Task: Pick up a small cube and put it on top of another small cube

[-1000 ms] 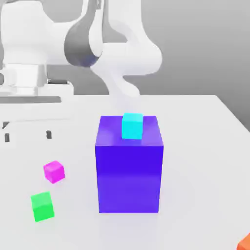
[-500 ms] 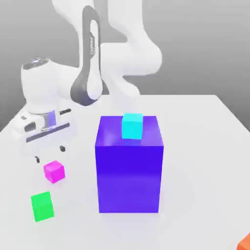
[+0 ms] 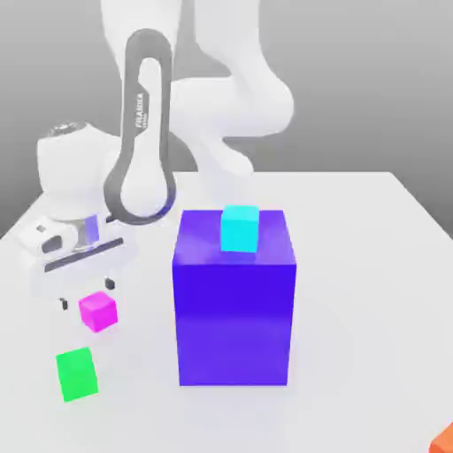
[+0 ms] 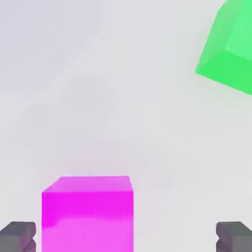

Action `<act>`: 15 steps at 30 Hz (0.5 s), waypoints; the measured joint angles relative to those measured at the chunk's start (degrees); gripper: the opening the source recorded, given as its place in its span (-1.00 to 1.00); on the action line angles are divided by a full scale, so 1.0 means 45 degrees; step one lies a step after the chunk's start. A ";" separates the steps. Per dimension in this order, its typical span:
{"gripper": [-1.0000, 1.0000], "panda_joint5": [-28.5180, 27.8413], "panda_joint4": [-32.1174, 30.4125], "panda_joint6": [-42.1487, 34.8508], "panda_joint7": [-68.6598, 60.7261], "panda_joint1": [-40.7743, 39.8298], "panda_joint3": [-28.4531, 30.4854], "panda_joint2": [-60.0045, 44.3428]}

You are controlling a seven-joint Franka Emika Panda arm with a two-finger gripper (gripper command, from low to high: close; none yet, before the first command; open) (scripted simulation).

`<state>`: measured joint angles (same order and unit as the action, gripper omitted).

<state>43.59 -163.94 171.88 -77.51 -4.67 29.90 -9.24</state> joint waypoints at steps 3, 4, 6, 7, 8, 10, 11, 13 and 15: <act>0.00 0.1878 0.0333 0.0254 -0.1504 -0.1264 -0.1648 -0.0791; 0.00 0.2515 0.0456 0.0339 -0.2030 -0.1594 -0.2096 -0.1078; -1.00 0.3715 0.0704 0.0578 -0.3063 -0.2296 -0.3006 -0.1667; -1.00 0.3715 0.0704 0.0578 -0.3063 -0.2296 -0.3006 -0.1667; -1.00 0.3718 0.0705 0.0575 -0.3066 -0.2296 -0.3005 -0.1667; -1.00 0.3731 0.0704 0.0562 -0.3079 -0.2295 -0.3005 -0.1666; -1.00 0.3740 0.0704 0.0554 -0.3087 -0.2294 -0.3004 -0.1666; -1.00 0.3890 0.0734 0.0580 -0.3210 -0.2368 -0.3107 -0.1734; -1.00 0.3116 0.0564 0.0389 -0.2529 -0.1768 -0.2381 -0.1316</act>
<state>57.62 -161.40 173.63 -88.89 -12.62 19.18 -15.16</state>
